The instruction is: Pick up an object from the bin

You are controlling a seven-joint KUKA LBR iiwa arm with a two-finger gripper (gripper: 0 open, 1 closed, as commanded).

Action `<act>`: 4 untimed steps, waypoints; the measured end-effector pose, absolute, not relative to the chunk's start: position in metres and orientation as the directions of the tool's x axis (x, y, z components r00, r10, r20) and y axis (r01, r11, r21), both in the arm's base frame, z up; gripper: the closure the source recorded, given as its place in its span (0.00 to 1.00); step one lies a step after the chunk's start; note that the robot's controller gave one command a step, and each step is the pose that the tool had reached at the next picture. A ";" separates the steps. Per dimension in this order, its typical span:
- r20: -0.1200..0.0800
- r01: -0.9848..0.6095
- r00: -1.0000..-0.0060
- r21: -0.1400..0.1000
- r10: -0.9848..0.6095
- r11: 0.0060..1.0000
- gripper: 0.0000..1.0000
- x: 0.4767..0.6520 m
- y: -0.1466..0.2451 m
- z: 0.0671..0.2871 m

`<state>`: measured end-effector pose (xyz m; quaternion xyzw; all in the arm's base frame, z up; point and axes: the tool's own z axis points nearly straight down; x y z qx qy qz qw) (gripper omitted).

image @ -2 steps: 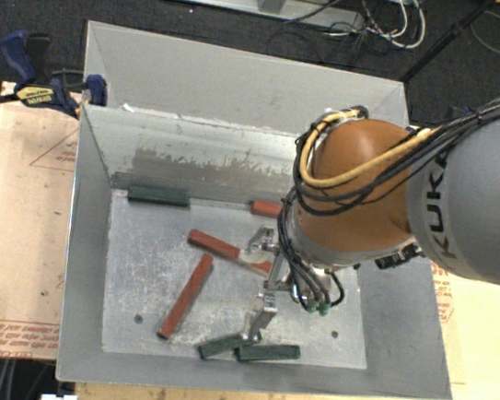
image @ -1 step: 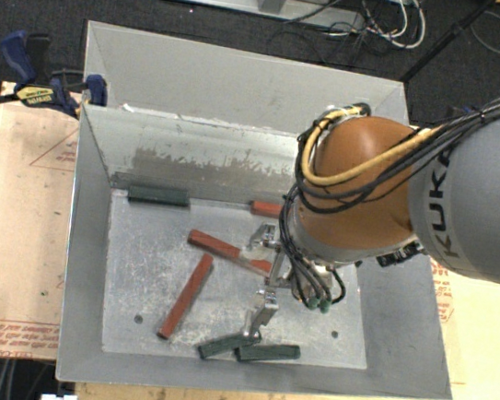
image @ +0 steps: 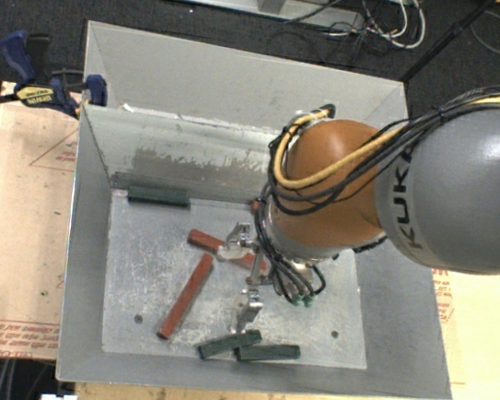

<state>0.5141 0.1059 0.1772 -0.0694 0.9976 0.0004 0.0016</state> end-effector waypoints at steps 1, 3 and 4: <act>-0.004 -0.510 -0.860 0.000 -0.510 0.860 0.00 0.549 0.133 0.163; -0.002 -0.815 -0.579 0.000 -0.815 0.579 0.00 0.565 0.141 0.094; -0.014 -0.841 -0.541 -0.003 -0.841 0.541 1.00 0.573 0.140 0.078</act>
Offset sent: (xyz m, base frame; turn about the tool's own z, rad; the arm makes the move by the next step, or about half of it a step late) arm 0.0526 0.0469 -0.0470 -0.5640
